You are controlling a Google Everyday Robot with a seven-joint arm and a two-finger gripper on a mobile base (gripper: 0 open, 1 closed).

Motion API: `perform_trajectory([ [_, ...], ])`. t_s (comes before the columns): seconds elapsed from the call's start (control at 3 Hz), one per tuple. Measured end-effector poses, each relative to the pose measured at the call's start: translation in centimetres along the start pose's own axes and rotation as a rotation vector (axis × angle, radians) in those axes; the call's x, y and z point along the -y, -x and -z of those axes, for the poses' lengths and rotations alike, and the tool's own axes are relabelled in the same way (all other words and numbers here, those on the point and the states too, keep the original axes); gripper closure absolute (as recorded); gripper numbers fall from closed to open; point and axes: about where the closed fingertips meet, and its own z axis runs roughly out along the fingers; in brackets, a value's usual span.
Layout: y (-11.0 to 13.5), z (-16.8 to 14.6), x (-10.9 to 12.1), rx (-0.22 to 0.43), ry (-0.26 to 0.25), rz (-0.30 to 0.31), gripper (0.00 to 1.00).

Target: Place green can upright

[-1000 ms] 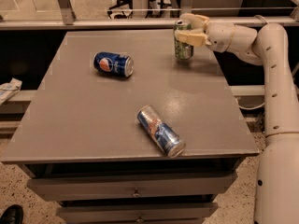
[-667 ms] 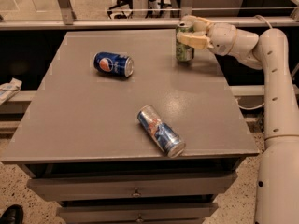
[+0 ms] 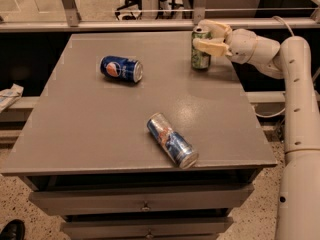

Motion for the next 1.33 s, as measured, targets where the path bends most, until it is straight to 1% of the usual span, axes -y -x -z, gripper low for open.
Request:
perform_trajectory([
  [0.33,-0.4,0.8,-0.2,0.006,-0.009,-0.007,0.3],
  [0.67,-0.6,1.2,-0.2,0.007,-0.018,-0.012,0.07],
  [1.0,-0.4,2.0,-0.2,-0.024,-0.041,-0.002,0.0],
  [1.33,1.6,3.5,-0.4,-0.121,-0.076,0.057,0.0],
])
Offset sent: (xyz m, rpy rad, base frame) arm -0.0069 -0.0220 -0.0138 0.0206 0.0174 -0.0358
